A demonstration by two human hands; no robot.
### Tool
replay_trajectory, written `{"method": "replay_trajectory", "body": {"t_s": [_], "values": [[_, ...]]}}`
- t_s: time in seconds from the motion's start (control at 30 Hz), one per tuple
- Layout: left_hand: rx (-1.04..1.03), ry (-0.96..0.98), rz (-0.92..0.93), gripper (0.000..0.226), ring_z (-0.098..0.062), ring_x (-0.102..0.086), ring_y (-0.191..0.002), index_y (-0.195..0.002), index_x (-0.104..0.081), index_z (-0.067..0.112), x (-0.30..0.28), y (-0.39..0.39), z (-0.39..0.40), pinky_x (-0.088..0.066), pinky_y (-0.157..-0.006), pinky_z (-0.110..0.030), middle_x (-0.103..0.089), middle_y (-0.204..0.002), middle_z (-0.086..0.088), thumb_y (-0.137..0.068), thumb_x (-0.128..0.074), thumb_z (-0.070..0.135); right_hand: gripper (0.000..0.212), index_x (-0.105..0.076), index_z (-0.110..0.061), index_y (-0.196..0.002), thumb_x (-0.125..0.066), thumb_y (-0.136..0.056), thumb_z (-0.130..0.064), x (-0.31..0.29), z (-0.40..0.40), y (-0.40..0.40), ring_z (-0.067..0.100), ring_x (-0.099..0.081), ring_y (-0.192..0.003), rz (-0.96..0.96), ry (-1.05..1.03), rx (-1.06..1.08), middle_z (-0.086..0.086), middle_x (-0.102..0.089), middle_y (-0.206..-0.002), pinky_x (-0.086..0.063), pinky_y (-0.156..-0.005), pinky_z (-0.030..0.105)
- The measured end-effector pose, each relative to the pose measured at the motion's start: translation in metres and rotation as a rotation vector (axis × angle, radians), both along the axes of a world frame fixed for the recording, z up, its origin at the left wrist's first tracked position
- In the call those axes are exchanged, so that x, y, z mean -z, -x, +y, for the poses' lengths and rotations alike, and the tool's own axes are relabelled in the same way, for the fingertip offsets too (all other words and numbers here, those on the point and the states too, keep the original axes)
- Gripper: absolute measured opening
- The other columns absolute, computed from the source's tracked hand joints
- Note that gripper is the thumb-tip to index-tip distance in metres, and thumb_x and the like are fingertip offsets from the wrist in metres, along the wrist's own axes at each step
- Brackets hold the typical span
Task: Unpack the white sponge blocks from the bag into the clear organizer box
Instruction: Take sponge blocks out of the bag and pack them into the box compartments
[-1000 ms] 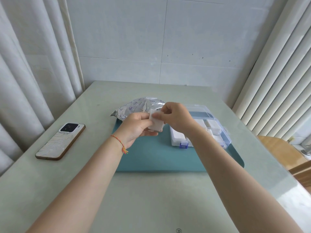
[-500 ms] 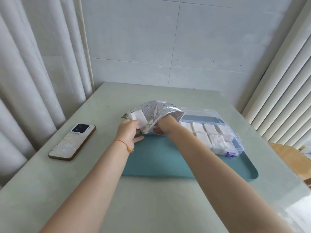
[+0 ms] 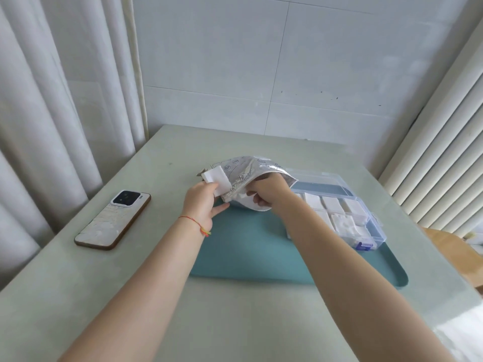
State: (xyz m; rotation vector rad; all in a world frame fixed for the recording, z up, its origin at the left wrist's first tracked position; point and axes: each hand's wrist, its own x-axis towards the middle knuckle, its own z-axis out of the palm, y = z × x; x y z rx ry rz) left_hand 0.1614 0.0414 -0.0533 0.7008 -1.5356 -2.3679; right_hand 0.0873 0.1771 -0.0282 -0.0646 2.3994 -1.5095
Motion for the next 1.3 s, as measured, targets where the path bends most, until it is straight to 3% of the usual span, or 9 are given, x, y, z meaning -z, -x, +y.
{"method": "replay_trajectory", "body": {"t_s": [0.07,0.2,0.33,0.53,0.63,0.73,0.97,1.2,1.3], "values": [[-0.037,0.107,-0.020,0.013,-0.027,-0.057,-0.094,-0.086,-0.059,0.015,-0.001,0.000,0.002,-0.056,-0.071,-0.036,-0.058,-0.097,-0.010,-0.092,-0.049,0.010,0.007,-0.058,-0.005,-0.089,-0.057,-0.085,0.001,-0.006,0.020,-0.001,0.012,-0.048,-0.037,0.035,-0.021,-0.025,0.007,-0.061,-0.065,-0.035,-0.037,0.018],[-0.135,0.426,0.025,0.017,-0.020,-0.032,-0.067,-0.065,-0.041,0.007,-0.008,-0.005,0.011,-0.028,-0.058,-0.030,-0.036,-0.065,-0.007,-0.072,-0.049,0.020,0.013,-0.056,-0.009,-0.083,-0.059,-0.081,0.004,-0.016,0.058,-0.009,0.016,-0.053,-0.049,0.033,-0.035,-0.125,0.008,-0.055,-0.066,-0.039,-0.047,0.024],[-0.074,0.536,0.122,0.022,-0.019,-0.064,-0.061,-0.085,-0.059,-0.009,-0.022,-0.010,0.029,-0.046,-0.050,-0.024,-0.070,-0.074,-0.014,-0.084,-0.049,0.010,0.015,-0.055,-0.009,-0.083,-0.056,-0.083,0.006,-0.027,0.085,-0.021,0.016,-0.043,-0.051,0.021,0.076,-0.202,0.005,-0.048,-0.062,-0.033,-0.048,0.024],[0.145,0.605,0.159,0.020,-0.027,-0.073,-0.066,-0.088,-0.070,-0.003,-0.032,-0.018,0.053,-0.058,-0.058,-0.030,-0.073,-0.076,-0.014,-0.086,-0.050,-0.001,0.023,-0.058,-0.002,-0.109,-0.052,-0.088,0.006,-0.041,0.117,-0.038,0.014,-0.043,-0.054,0.033,0.240,-0.389,0.003,-0.049,-0.070,-0.031,-0.049,0.021],[0.249,0.552,0.130,0.019,-0.024,-0.071,-0.062,-0.091,-0.071,0.000,-0.033,-0.020,0.062,-0.059,-0.058,-0.029,-0.072,-0.077,-0.010,-0.088,-0.052,-0.004,0.025,-0.057,-0.003,-0.105,-0.056,-0.081,-0.006,-0.046,0.128,-0.045,0.014,-0.043,-0.051,0.015,0.260,-0.442,0.008,-0.051,-0.071,-0.032,-0.047,0.021],[0.415,0.522,0.115,0.018,-0.021,-0.071,-0.065,-0.100,-0.071,0.000,-0.033,-0.022,0.070,-0.058,-0.058,-0.026,-0.074,-0.082,-0.014,-0.091,-0.056,-0.003,0.003,-0.058,-0.004,-0.089,-0.057,-0.087,-0.004,-0.047,0.132,-0.047,0.016,-0.042,-0.051,0.070,0.084,-0.439,0.011,-0.047,-0.072,-0.032,-0.048,0.024],[0.594,0.663,0.065,0.025,-0.025,-0.070,-0.071,-0.093,-0.075,0.011,-0.030,-0.021,0.074,-0.060,-0.068,-0.031,-0.074,-0.084,-0.016,-0.093,-0.054,-0.002,0.011,-0.064,-0.013,-0.089,-0.054,-0.085,-0.010,-0.055,0.125,-0.054,0.007,-0.046,-0.041,0.277,-0.478,-0.408,-0.004,-0.053,-0.057,-0.036,-0.043,0.014],[0.612,0.662,-0.014,0.028,-0.032,-0.072,-0.078,-0.103,-0.069,-0.005,-0.027,-0.021,0.076,-0.061,-0.078,-0.042,-0.072,-0.096,-0.025,-0.097,-0.049,0.013,0.017,-0.067,-0.004,-0.089,-0.053,-0.082,-0.011,-0.049,0.111,-0.050,0.019,-0.051,-0.053,0.315,-0.550,-0.377,0.007,-0.060,-0.065,-0.040,-0.050,0.022],[0.637,0.639,0.022,0.028,-0.028,-0.072,-0.077,-0.100,-0.073,0.004,-0.026,-0.022,0.076,-0.061,-0.072,-0.038,-0.074,-0.094,-0.016,-0.097,-0.060,0.029,0.018,-0.068,-0.006,-0.089,-0.052,-0.083,-0.010,-0.048,0.109,-0.051,0.015,-0.052,-0.047,0.311,-0.548,-0.378,0.005,-0.059,-0.058,-0.038,-0.044,0.017]]}}
